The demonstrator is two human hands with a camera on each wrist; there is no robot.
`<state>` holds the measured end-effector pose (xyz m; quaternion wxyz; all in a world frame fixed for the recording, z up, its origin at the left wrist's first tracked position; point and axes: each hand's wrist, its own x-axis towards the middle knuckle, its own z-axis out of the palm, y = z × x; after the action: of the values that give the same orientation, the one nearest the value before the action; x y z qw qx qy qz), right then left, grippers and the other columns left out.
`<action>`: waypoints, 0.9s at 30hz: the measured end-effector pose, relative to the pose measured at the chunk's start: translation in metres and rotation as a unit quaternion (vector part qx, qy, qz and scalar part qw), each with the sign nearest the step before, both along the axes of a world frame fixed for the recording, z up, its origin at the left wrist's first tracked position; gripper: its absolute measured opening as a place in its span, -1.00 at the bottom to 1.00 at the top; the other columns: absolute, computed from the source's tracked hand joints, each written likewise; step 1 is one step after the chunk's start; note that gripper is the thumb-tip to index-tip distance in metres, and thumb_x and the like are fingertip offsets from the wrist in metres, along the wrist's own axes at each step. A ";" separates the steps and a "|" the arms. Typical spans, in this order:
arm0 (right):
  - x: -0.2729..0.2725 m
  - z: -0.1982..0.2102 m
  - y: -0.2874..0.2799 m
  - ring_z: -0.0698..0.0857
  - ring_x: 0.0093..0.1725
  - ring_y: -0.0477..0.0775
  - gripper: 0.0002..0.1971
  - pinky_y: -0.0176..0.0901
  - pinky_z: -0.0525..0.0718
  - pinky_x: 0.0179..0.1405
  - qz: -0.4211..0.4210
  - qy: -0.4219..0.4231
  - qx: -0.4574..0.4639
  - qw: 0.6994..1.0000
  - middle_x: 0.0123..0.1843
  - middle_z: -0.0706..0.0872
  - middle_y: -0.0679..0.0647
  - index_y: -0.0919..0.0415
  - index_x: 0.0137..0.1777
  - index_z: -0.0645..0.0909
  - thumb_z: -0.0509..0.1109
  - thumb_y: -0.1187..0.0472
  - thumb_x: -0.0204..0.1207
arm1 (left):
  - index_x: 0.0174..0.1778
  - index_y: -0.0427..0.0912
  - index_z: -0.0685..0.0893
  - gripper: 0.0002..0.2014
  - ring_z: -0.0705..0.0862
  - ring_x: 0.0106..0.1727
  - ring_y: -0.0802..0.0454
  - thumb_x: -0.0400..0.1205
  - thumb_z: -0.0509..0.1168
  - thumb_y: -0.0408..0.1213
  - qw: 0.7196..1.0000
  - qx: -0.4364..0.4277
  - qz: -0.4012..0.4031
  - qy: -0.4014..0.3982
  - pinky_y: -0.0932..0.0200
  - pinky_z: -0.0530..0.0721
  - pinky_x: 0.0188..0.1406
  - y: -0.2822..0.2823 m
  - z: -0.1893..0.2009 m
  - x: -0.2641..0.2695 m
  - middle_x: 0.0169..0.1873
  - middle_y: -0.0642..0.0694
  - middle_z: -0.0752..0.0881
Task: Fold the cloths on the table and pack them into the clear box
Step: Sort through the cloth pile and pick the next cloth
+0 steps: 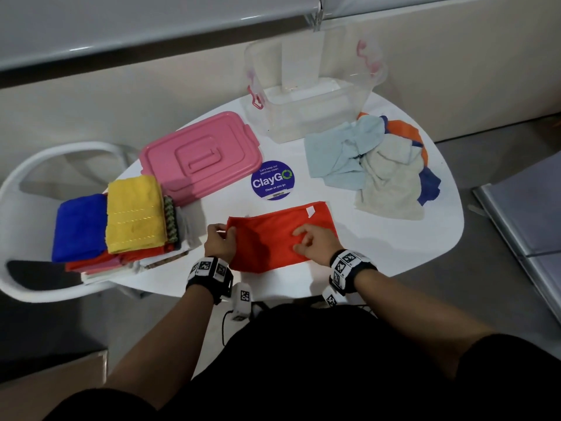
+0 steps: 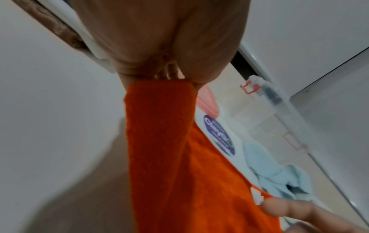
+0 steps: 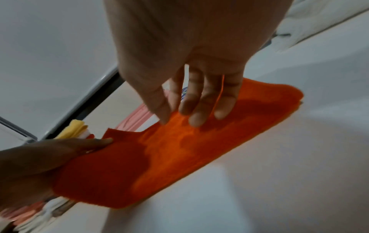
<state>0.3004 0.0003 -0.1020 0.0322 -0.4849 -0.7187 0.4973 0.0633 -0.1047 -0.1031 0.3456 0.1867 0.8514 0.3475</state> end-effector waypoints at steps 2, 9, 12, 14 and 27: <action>-0.009 0.004 -0.009 0.65 -0.16 -0.10 -0.45 -0.20 0.64 0.04 0.057 -0.002 -0.065 0.996 -0.14 0.69 -0.08 -0.02 0.28 0.66 0.71 0.04 0.28 | 0.01 -0.09 0.42 -0.80 0.74 -0.33 -0.16 0.66 0.34 -0.20 0.995 0.022 0.025 -0.095 -0.13 0.79 -0.18 0.009 0.008 0.010 -0.03 -0.24 0.72; -0.036 -0.007 -0.025 0.76 0.07 -0.10 -0.22 -0.10 0.70 0.19 0.127 -0.022 -0.158 0.979 0.04 0.81 -0.14 -0.07 0.27 0.58 0.72 -0.28 0.05 | -0.07 -0.10 0.42 -0.81 0.76 -0.11 -0.13 0.67 0.35 -0.30 0.946 0.063 -0.024 -0.317 -0.01 0.76 -0.33 0.030 0.035 0.043 -0.04 -0.22 0.71; -0.035 -0.001 -0.021 0.76 0.04 0.15 -0.72 -0.05 0.66 0.03 0.083 -0.063 -0.108 0.989 0.00 0.78 0.06 0.08 -0.04 0.59 0.57 -0.01 0.41 | -0.08 -0.10 0.46 -0.80 0.73 -0.15 -0.07 0.63 0.28 -0.49 0.959 0.059 -0.059 -0.270 0.02 0.69 -0.19 0.032 0.030 0.032 0.02 -0.22 0.70; -0.031 0.001 -0.020 0.76 0.03 0.27 -0.82 -0.03 0.67 -0.05 0.078 -0.106 -0.088 0.987 -0.04 0.78 0.19 0.14 -0.21 0.50 0.46 0.16 0.49 | 0.03 -0.12 0.54 -0.79 0.69 -0.12 -0.02 0.59 0.28 -0.50 0.988 0.028 -0.124 -0.084 0.02 0.68 -0.05 0.035 0.018 0.018 0.09 -0.15 0.68; 0.027 0.013 -0.004 0.67 -0.09 0.04 -0.75 -0.14 0.60 -0.05 0.025 -0.164 -0.082 0.983 -0.13 0.72 -0.02 0.03 -0.16 0.63 0.55 -0.10 0.37 | -0.04 0.04 0.62 -0.84 0.71 -0.05 -0.10 0.59 0.41 -0.01 0.910 -0.041 -0.404 0.084 0.00 0.67 0.05 0.050 -0.012 0.048 -0.15 0.01 0.74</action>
<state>0.3274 -0.0042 -0.0893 -0.1384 -0.5424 -0.6830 0.4692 0.1114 -0.0552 -0.1150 0.3911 0.5286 0.7428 0.1258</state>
